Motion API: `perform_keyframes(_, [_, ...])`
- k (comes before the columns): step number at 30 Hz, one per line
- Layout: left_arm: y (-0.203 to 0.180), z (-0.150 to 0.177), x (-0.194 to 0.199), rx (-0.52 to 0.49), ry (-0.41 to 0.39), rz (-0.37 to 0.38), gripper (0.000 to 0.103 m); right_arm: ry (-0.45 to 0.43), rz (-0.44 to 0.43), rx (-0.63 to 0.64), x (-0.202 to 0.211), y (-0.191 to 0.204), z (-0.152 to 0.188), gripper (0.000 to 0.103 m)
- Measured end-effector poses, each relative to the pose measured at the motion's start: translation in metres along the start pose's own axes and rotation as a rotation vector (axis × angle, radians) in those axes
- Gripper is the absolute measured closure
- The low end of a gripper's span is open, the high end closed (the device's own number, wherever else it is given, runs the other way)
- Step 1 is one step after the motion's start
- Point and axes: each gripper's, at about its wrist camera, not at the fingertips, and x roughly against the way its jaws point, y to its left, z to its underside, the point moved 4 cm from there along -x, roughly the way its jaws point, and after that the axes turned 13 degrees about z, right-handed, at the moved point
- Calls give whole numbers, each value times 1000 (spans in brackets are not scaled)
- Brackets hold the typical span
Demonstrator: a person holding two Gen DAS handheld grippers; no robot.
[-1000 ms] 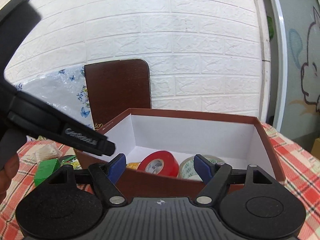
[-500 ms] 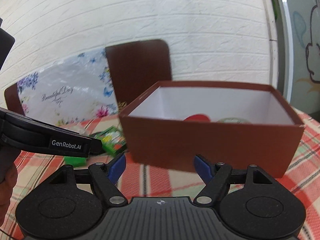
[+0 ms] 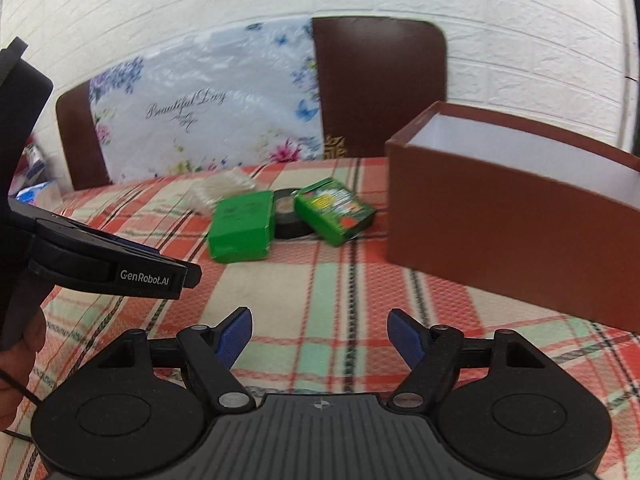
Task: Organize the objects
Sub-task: 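Withdraw the left gripper from the box toward the remaining items, then grasp the green rectangular box with the left gripper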
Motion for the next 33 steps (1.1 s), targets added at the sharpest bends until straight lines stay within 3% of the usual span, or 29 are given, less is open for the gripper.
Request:
perform_keyframes(7, [45, 9, -7, 74, 7, -32, 60, 29, -33, 68, -15, 34, -6, 31])
perform_keyframes(12, [76, 14, -8, 114, -42, -39, 44, 26, -26, 118, -31, 56, -10, 32])
perform_keyframes(13, [81, 17, -9, 112, -65, -43, 38, 28, -21, 125, -36, 60, -11, 32])
perform_keyframes(14, [87, 20, -11, 102, -95, -49, 27, 28, -19, 130, -41, 63, -12, 32])
perform_keyframes(16, [101, 30, -11, 126, -177, -14, 19, 16, -8, 141, -49, 68, -15, 31])
perform_keyframes(19, [118, 29, -5, 227, -230, 46, 23, -13, 3, 160, -58, 77, -24, 29])
perform_keyframes(25, [116, 29, -6, 230, -245, 53, 23, -83, 12, 210, -75, 107, -43, 28])
perform_keyframes(27, [115, 29, -6, 225, -243, 49, 23, -63, 39, 228, -88, 112, -44, 35])
perform_keyframes(28, [115, 30, -6, 221, -242, 46, 23, -39, 23, 213, -93, 110, -44, 46])
perform_keyframes(33, [114, 30, -8, 207, -234, 35, 23, -21, -4, 163, -82, 92, -38, 46])
